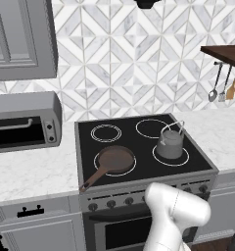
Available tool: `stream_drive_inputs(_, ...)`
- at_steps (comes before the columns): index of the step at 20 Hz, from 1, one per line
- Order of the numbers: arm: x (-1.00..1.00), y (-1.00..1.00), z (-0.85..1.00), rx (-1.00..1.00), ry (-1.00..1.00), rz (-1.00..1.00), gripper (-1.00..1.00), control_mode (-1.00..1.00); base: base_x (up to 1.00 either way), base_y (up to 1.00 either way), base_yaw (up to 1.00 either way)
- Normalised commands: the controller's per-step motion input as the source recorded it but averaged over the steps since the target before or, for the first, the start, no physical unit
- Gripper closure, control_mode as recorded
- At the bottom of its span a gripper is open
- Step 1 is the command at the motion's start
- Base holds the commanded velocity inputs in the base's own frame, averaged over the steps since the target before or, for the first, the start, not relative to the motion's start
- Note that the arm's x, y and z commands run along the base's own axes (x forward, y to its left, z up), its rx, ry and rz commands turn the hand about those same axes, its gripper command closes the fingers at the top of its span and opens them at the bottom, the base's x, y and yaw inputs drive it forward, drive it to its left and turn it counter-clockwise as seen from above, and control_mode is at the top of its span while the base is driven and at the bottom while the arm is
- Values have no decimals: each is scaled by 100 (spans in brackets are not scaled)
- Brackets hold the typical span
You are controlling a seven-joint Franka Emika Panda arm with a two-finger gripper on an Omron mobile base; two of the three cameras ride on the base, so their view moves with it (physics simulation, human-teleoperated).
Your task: Pick the kettle from the counter and place it on a stove burner. Then turn the burner on.
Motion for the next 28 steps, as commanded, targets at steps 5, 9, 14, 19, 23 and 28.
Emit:
stream_drive_inputs(5,-12,1,-47,0,0,8,-100,-100,0,0,0)
stream_drive_inputs(9,0,14,-40,0,0,9,-100,-100,0,0,0)
stream_drive_inputs(14,0,19,-31,0,0,8,-100,-100,0,0,0)
stream_drive_inputs(19,0,9,-5,0,0,4,-100,-100,0,0,0)
stream_drive_inputs(23,0,4,0,0,-5,3,-100,-100,0,0,0)
stream_drive_inputs(28,2,7,0,0,-5,3,-100,-100,0,0,0)
